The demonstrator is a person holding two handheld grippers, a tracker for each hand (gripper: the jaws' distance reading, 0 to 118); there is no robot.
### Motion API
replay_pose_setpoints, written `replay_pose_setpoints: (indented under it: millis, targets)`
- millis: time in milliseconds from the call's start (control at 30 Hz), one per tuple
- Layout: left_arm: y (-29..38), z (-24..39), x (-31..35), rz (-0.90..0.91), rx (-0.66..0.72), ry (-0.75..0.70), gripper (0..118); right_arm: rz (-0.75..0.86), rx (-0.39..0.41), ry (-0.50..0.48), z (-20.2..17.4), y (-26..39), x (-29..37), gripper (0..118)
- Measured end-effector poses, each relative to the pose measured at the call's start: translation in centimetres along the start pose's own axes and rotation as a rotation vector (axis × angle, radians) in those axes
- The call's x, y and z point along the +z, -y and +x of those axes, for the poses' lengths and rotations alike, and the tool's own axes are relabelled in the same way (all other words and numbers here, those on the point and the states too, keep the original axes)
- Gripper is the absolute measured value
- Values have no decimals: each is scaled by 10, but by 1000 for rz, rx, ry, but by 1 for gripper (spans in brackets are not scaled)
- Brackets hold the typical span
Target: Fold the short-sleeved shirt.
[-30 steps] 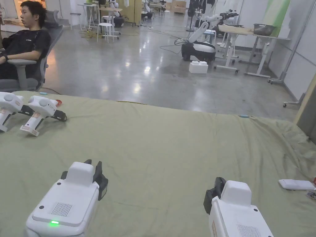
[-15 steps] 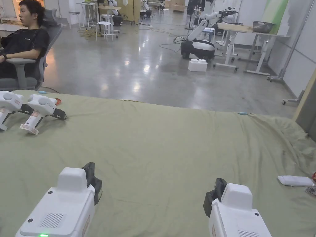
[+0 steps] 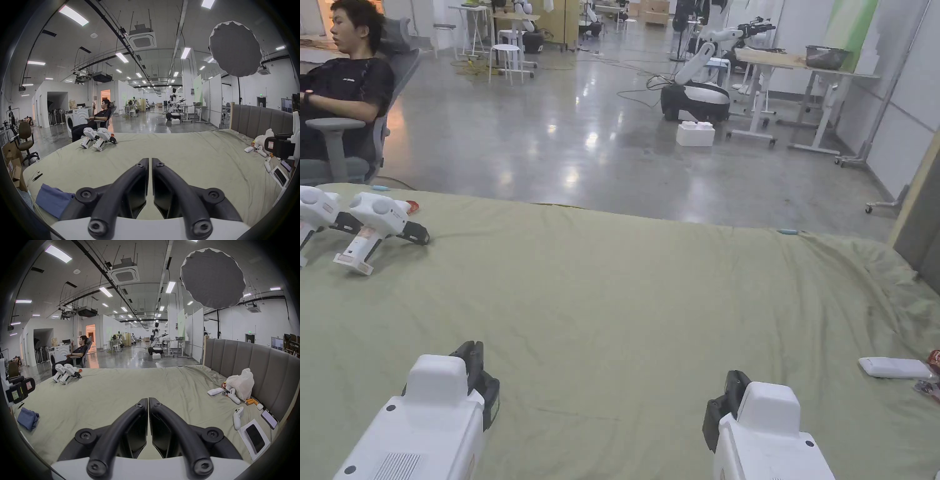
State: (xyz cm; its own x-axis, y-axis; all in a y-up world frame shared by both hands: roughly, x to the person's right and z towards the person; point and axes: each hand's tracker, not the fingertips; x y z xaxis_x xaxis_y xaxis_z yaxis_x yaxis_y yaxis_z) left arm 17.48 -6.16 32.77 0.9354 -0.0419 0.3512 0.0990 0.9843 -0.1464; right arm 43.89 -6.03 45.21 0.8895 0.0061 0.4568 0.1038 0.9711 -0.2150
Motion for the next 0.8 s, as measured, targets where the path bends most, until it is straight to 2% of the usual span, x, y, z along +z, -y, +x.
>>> replay_pose_setpoints:
  millis: [67, 100, 133, 167, 200, 233, 267, 300, 467, 667, 800]
  targets:
    - [-2, 0, -1, -1, 0, 6, 10, 12, -6, 6, -1, -1, 1, 3]
    - [-3, 2, 0, 0, -3, 2, 17, 16, -8, 12, -1, -2, 2, 5]
    - [-5, 1, 0, 2, -6, 0, 26, 19, -10, 13, -1, -3, 2, 13]
    - [-6, 1, 0, 5, -7, 1, 40, 22, -12, 14, 0, -3, 2, 29]
    - [-8, 0, 1, 8, -7, 5, 61, 24, -16, 16, 0, -4, 1, 60]
    - [-10, 0, 2, 9, -3, 10, 74, 25, -16, 22, 0, -4, 1, 82]
    - [-10, -1, 3, 17, -2, 10, 82, 28, -22, 17, 0, -5, 1, 97]
    - [-11, -1, 4, 30, -2, 6, 89, 40, -30, 16, 0, -5, 2, 103]
    - [-15, -3, 4, 32, -6, -9, 97, 40, -32, 9, -1, -8, 3, 104]
    - [-16, -8, 5, 19, 31, -37, 107, 8, -89, 5, -1, -14, 1, 107]
    - [-16, -15, 3, 1, 77, -16, 108, -23, -104, 105, -10, -18, -1, 107]
